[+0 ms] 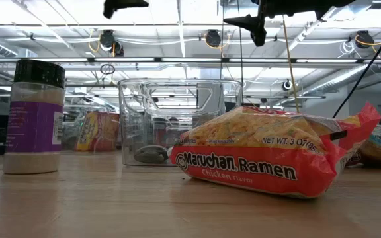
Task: Pick & Place Food Item
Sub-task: Put the white blue spoon into the bottom right transparent bin
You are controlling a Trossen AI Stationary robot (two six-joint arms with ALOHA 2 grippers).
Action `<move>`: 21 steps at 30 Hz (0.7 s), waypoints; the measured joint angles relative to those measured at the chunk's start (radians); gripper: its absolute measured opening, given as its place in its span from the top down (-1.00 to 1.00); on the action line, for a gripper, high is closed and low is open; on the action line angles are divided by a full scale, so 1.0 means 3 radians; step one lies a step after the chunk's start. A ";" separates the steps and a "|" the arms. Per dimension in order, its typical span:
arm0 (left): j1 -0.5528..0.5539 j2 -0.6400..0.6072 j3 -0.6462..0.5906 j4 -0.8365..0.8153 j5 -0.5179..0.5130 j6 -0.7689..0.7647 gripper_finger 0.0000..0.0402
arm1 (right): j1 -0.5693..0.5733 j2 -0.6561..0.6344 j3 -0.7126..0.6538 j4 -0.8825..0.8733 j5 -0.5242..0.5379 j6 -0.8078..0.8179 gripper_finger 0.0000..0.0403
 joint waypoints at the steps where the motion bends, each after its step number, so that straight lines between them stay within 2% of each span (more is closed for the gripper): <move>1: -0.0049 0.0001 -0.0093 0.0146 0.0102 -0.0048 -0.27 | 0.0002 0.0001 0.0000 0.0005 0.0000 0.0065 -0.20; 6: -0.0395 0.0060 -0.0531 0.0835 0.0308 -0.0266 -0.27 | 0.0134 0.0118 0.0000 0.0064 0.0204 0.0299 -0.20; 9: -0.0603 0.0097 -0.0715 0.1358 0.0323 -0.0322 -0.27 | 0.0318 0.0280 0.0000 0.0428 0.0360 0.0404 -0.20; 12: -0.0734 0.0106 -0.0812 0.1651 0.0316 -0.0341 -0.27 | 0.0513 0.0490 0.0000 0.0967 0.0385 0.0416 -0.20; 16: -0.0841 0.0145 -0.0821 0.1781 0.0320 -0.0237 -0.27 | 0.0785 0.0687 0.0022 0.1404 0.0754 0.0431 -0.20; 21: -0.0853 0.0197 -0.0823 0.1774 0.0302 0.0029 -0.27 | 0.1140 0.0731 0.0218 0.1071 0.1290 0.0133 -0.20</move>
